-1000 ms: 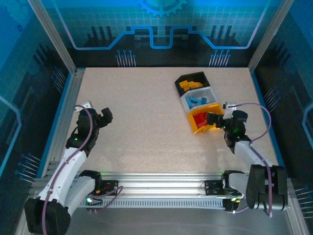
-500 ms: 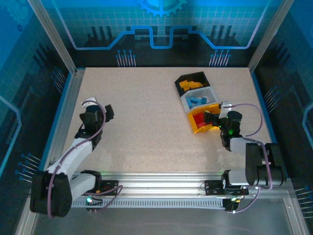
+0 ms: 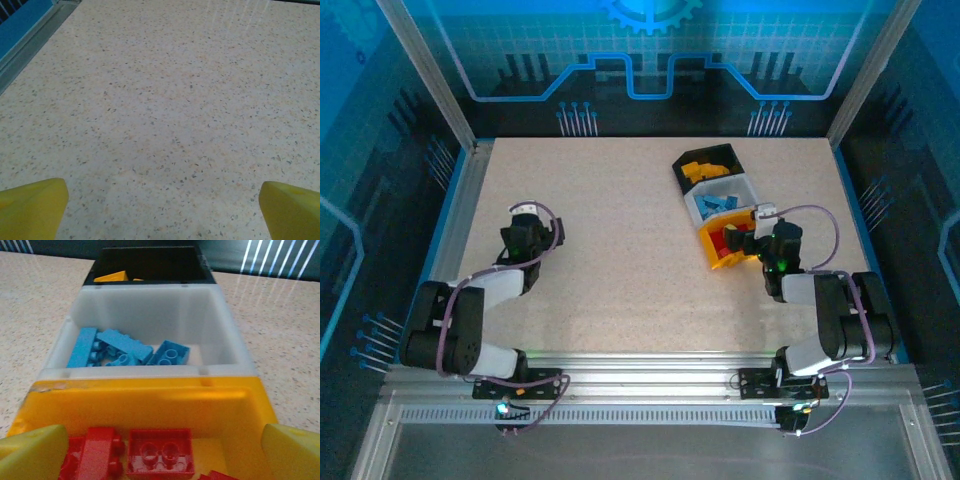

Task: Sort the legos into containers by color

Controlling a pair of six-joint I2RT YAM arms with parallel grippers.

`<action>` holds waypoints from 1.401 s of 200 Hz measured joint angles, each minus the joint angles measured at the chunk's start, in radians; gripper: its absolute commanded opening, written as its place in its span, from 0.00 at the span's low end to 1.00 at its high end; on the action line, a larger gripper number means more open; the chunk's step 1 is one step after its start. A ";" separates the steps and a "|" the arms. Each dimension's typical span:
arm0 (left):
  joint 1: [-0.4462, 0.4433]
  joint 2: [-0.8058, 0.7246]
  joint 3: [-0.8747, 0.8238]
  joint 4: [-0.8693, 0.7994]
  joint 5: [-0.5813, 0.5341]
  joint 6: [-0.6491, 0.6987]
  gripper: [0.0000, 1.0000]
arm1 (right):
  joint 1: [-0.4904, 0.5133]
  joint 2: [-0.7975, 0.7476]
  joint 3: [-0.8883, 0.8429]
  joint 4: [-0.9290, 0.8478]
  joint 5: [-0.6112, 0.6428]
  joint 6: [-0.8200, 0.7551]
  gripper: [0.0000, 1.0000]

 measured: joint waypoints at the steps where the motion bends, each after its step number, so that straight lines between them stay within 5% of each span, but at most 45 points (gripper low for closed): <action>1: 0.000 0.001 0.000 0.001 0.002 0.001 0.99 | 0.000 0.000 0.000 -0.001 0.000 0.000 1.00; 125: 0.031 0.103 -0.106 0.334 0.139 0.081 0.99 | 0.001 0.005 0.023 -0.035 0.014 -0.010 1.00; 280: 0.034 0.115 -0.118 0.415 0.153 0.081 0.99 | 0.002 0.005 0.025 -0.038 0.019 -0.010 1.00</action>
